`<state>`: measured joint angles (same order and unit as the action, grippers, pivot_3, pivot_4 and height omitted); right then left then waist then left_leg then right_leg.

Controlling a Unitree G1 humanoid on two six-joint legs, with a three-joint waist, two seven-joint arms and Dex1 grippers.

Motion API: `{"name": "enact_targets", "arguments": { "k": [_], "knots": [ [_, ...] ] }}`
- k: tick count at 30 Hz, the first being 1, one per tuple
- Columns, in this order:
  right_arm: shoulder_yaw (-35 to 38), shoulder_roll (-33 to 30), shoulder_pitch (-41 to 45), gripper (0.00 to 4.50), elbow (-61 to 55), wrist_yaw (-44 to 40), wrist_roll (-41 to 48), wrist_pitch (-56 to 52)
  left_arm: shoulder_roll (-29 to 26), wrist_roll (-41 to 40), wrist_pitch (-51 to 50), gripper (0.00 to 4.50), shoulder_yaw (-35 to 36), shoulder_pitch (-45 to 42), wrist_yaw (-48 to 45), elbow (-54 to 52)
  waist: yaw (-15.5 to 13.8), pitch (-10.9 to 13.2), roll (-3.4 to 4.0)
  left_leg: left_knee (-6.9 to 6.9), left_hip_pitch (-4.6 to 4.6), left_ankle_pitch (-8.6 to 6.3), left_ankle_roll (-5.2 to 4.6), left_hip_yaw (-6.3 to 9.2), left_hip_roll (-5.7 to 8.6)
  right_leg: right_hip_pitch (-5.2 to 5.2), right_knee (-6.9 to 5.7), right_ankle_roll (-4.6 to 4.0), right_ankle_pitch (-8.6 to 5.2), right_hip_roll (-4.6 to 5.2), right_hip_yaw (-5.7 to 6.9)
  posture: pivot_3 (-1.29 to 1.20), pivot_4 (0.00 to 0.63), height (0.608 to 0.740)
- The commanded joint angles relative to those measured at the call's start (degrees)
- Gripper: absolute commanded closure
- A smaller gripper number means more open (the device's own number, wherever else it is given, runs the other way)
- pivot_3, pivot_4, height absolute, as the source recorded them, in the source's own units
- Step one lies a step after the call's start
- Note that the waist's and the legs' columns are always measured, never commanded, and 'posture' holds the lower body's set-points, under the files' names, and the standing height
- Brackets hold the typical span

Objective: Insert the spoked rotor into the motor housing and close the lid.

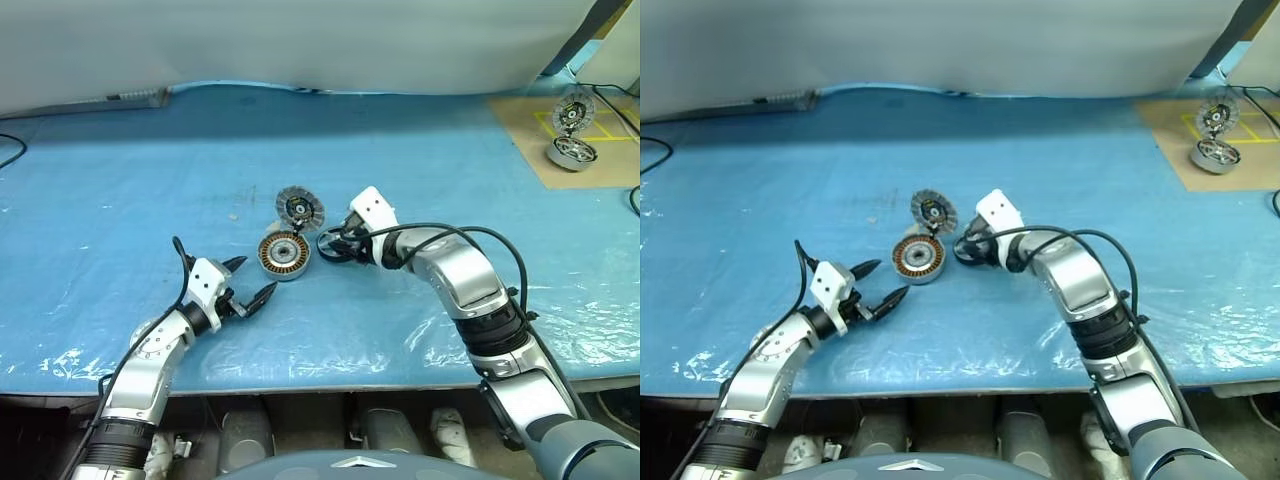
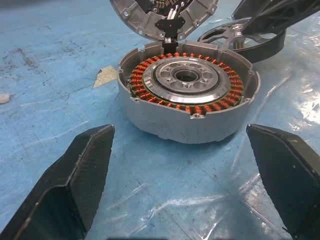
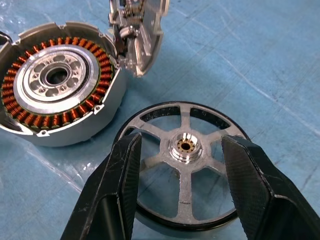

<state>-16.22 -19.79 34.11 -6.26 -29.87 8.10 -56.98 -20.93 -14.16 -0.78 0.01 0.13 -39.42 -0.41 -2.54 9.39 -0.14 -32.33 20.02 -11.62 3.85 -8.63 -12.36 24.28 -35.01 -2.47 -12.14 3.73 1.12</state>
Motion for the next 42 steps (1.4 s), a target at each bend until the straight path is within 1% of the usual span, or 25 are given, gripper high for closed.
{"name": "enact_targets", "arguments": {
  "k": [1, 9, 12, 14, 15, 24, 28, 31, 33, 36, 39, 42],
  "knots": [
    [-1.1, 0.1, -0.2, 1.86, 0.5, 0.4, -1.2, 2.7, -0.2, -0.6, -0.2, 0.0, 0.6, 0.1, 0.4, -2.4, 0.0, 0.0, 0.0, 0.0, 0.0, 0.0, 0.0, 0.0, 0.0, 0.0, 0.0, 0.0, 0.0, 0.0, 0.0, 0.0, 0.15, 0.74],
    [-1.9, -1.5, -2.3, 1.86, -0.1, 0.6, -2.1, 2.0, -0.2, -0.7, -0.6, 0.0, 0.4, 0.3, 0.5, -2.9, 0.0, 0.0, 0.0, -0.02, -0.02, 0.0, 0.0, 0.0, 0.0, -0.05, -0.02, 0.0, 0.0, 0.0, 0.0, 0.0, 0.15, 0.74],
    [-2.6, -2.4, -3.1, 2.44, -0.8, 0.4, -2.3, 1.0, -0.2, -0.7, -0.8, 0.0, 0.4, 0.3, 0.5, -3.0, 0.0, 0.0, 0.0, -0.03, -0.03, 0.0, 0.0, 0.0, 0.0, -0.11, -0.02, 0.0, 0.0, 0.01, 0.0, 0.0, 0.15, 0.74],
    [-2.9, -2.5, -3.3, 3.05, -1.0, 0.4, -2.3, 0.9, -0.2, -0.7, -0.9, 0.0, 0.4, 0.3, 0.4, -3.0, 0.1, 0.0, -0.03, -0.03, -0.05, 0.0, 0.0, 0.0, 0.0, -0.2, -0.02, 0.01, 0.0, 0.01, -0.01, 0.0, 0.15, 0.74],
    [-3.0, -2.6, -3.3, 3.23, -1.1, 0.5, -2.3, 0.8, -0.1, -0.7, -0.9, 0.0, 0.4, 0.3, 0.4, -3.0, 0.1, -0.1, -0.07, -0.02, -0.1, 0.0, 0.0, 0.0, -0.01, -0.25, -0.02, 0.01, 0.0, 0.0, -0.01, 0.0, 0.15, 0.74],
    [-3.9, -2.7, -3.1, 3.24, -0.4, 0.6, -2.5, 0.6, 0.0, -0.5, -0.5, 0.0, 0.5, 0.6, 0.6, -2.6, 0.1, -0.1, -0.16, -0.02, -0.17, 0.01, 0.01, -0.01, -0.05, -0.31, -0.02, 0.0, 0.0, -0.01, -0.01, 0.0, 0.15, 0.74],
    [-2.4, -3.1, -2.3, 3.24, -2.7, -0.1, -1.4, 0.4, 0.0, -0.5, -0.4, 0.0, 0.4, 0.7, 0.8, -2.7, 0.1, -0.1, -0.16, -0.03, -0.17, 0.01, 0.01, -0.01, -0.05, -0.31, -0.02, 0.0, 0.0, -0.01, 0.0, 0.0, 0.15, 0.74],
    [0.1, -5.9, -1.0, 3.24, -8.4, -3.0, 1.2, -2.7, -0.1, -0.7, -0.3, 0.0, 0.7, 0.8, 0.8, -2.8, 0.0, -0.1, -0.14, -0.02, -0.14, 0.01, 0.01, 0.0, -0.04, -0.26, 0.0, 0.0, 0.0, -0.01, 0.0, 0.0, 0.15, 0.74],
    [1.6, -7.9, -0.1, 3.25, -12.4, -5.4, 4.2, -6.6, -0.2, -0.8, -0.3, 0.0, 0.9, 0.9, 0.7, -2.9, -0.1, -0.1, -0.14, -0.01, -0.13, 0.01, 0.01, 0.02, -0.04, -0.19, 0.05, 0.0, 0.0, -0.01, 0.01, 0.0, 0.15, 0.74],
    [2.2, -10.0, 0.8, 3.25, -17.1, -9.3, 8.9, -11.4, -0.3, -0.9, -0.4, 0.0, 1.1, 0.8, 0.7, -2.9, -0.1, -0.1, -0.13, 0.03, -0.01, 0.01, 0.02, 0.02, -0.04, -0.05, 0.07, 0.0, 0.01, -0.05, 0.01, 0.0, 0.15, 0.74],
    [3.0, -8.3, 2.8, 3.25, -20.6, -12.4, 15.2, -15.8, -0.4, -0.9, -0.5, 0.0, 1.1, 0.6, 0.7, -2.9, 0.1, -0.1, -0.12, 0.04, -0.01, 0.01, 0.02, 0.02, -0.24, -0.05, 0.11, -0.02, 0.01, -0.25, -0.01, 0.0, 0.15, 0.74],
    [1.5, -6.3, 4.4, 3.27, -22.1, -13.2, 18.2, -16.5, -0.4, -0.9, -0.7, 0.0, 1.0, 0.4, 0.8, -3.1, 0.0, -0.1, -0.12, 0.04, -0.04, 0.03, 0.07, 0.01, -0.43, -0.05, 0.08, -0.13, 0.02, -0.42, 0.0, 0.0, 0.15, 0.74]
  ]
}}
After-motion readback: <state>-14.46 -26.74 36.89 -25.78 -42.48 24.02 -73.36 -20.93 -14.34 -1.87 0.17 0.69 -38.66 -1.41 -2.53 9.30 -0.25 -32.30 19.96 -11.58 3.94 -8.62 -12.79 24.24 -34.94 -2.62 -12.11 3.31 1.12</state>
